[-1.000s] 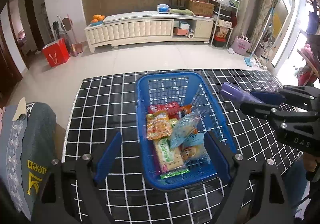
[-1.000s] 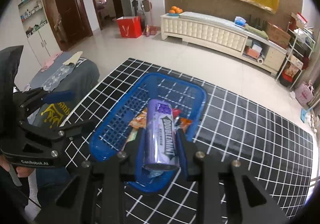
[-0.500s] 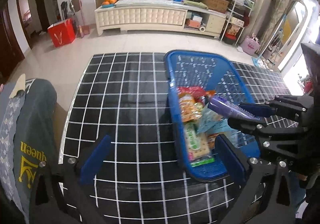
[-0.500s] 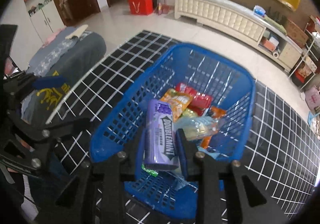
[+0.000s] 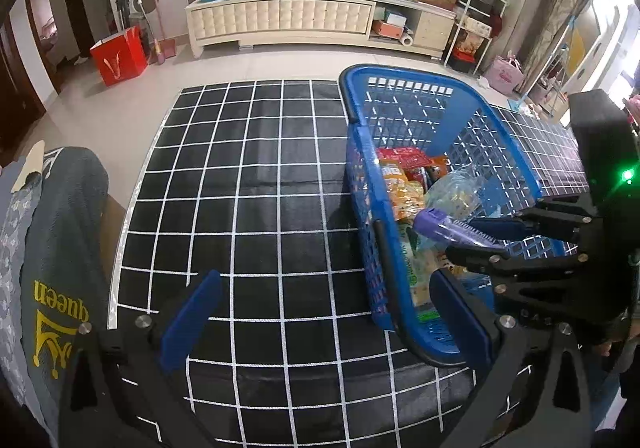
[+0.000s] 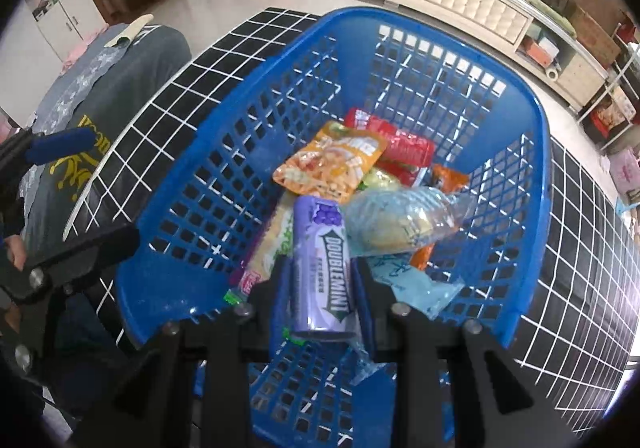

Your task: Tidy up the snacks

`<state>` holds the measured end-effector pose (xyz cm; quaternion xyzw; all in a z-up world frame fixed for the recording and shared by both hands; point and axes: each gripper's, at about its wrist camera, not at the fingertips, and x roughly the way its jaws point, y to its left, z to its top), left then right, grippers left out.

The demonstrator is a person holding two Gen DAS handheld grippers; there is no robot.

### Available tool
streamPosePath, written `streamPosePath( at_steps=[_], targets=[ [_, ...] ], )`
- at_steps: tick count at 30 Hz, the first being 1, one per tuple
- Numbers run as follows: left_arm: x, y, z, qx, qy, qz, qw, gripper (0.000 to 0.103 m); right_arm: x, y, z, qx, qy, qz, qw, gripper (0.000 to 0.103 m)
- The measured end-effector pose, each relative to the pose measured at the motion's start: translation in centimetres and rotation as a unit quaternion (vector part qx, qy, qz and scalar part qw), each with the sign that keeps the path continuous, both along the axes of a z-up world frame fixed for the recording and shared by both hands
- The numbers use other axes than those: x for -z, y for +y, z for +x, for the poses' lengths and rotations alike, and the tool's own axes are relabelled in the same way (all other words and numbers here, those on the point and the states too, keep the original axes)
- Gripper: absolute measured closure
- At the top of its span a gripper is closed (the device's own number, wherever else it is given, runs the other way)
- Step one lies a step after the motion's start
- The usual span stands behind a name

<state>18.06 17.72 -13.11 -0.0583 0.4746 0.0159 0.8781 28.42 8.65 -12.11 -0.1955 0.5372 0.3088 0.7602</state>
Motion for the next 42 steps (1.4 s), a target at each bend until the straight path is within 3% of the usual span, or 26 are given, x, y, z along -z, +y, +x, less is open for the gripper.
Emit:
streamPosePath(
  at_steps=[5,7,9,12,15,20,25,29,32,39,42],
  targets=[
    [-0.2,-0.5,-0.1,0.009,-0.003,0.000,1.0000,0.000,-0.1,0.0,-0.8,0.002,-0.008,-0.022,1.000,0.063],
    [-0.4,-0.7,-0.4,0.008,-0.005,0.006,0.9999,0.000,-1.0,-0.6,-1.0,0.012,-0.017,-0.009,1.000,0.052],
    [-0.7,-0.9,-0.6,0.008,-0.008,0.009,0.9999,0.000,-2.4,-1.8,-1.5,0.025,-0.030,0.011,0.999,0.035],
    [-1.6,-1.3,-1.2,0.011,-0.016,0.003,0.9998,0.000,-5.1,-3.9,-2.5,0.045,-0.064,0.035,0.996,0.029],
    [-3.2,-2.2,-2.1,0.015,-0.035,-0.002,0.9993,0.000,-7.6,-6.3,-3.5,0.067,-0.083,0.057,0.993,0.027],
    [-6.3,-4.9,-4.0,0.023,-0.076,0.025,0.9965,0.000,-11.3,-9.9,-5.7,0.092,-0.126,0.075,0.985,0.027],
    [-9.4,-8.2,-6.7,0.032,-0.125,0.023,0.9914,0.000,-15.4,-13.4,-9.1,0.114,-0.189,0.102,0.970,0.026],
    [-11.6,-10.8,-9.6,0.033,-0.170,0.025,0.9847,0.000,-17.7,-15.9,-12.0,0.133,-0.235,0.119,0.956,0.016],
    [-12.9,-12.7,-11.8,0.034,-0.199,0.030,0.9790,0.000,-18.9,-17.6,-14.4,0.144,-0.270,0.120,0.944,0.000],
    [-14.4,-15.9,-15.9,0.025,-0.239,0.046,0.9696,0.000,-19.9,-21.0,-19.4,0.170,-0.313,0.136,0.924,0.000],
    [-14.5,-17.1,-17.3,0.027,-0.245,0.054,0.9675,0.000,-20.0,-21.8,-21.0,0.178,-0.313,0.146,0.921,0.000]
  ],
)
